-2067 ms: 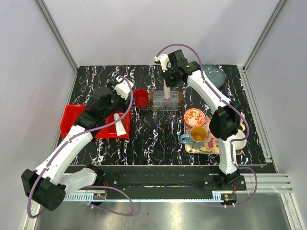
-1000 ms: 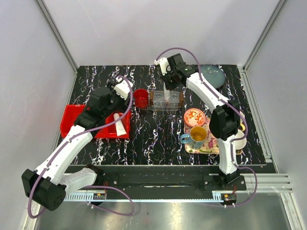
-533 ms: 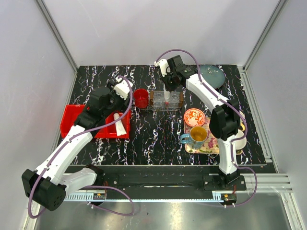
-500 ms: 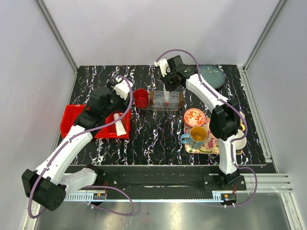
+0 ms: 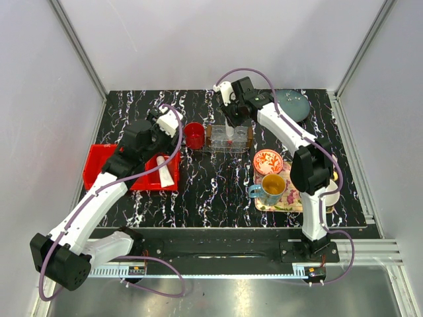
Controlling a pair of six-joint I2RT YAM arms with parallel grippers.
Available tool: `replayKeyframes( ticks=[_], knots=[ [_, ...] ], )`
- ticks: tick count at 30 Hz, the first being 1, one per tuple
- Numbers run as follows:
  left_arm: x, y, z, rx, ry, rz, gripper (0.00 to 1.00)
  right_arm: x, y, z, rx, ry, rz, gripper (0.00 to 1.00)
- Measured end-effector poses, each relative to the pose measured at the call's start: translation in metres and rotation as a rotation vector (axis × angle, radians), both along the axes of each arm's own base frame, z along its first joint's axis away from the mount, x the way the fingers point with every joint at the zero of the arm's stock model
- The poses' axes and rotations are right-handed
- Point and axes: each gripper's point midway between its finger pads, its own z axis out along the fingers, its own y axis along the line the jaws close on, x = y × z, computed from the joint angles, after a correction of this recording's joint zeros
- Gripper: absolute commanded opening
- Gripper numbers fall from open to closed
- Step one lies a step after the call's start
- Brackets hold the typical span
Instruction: Prepare toiletry sets of a toothbrush and toothpaste on the tray
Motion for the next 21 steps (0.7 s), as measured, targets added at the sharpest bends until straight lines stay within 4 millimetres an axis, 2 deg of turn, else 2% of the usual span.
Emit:
replayKeyframes(
  ticks=[5,8,14,18,21],
  knots=[
    [0.0,0.0,0.0,0.0,0.0,0.001,0.81,-0.001,-0.001,0.008,0.009,-0.012,-0.003,0.47],
    [0.0,0.001,-0.002,0.003,0.003,0.003,0.81,-0.002,-0.001,0.015,0.016,-0.022,-0.005,0.57],
    [-0.002,0.009,-0.017,0.055,0.03,-0.006,0.82,-0.002,-0.004,0.026,0.019,-0.044,-0.019,0.66],
    [-0.007,0.02,-0.036,0.124,0.078,-0.032,0.83,-0.004,-0.006,0.045,0.033,-0.074,-0.022,0.69],
    [-0.008,0.037,-0.051,0.179,0.118,-0.033,0.83,-0.007,-0.008,0.069,0.051,-0.113,-0.025,0.69]
  ],
)
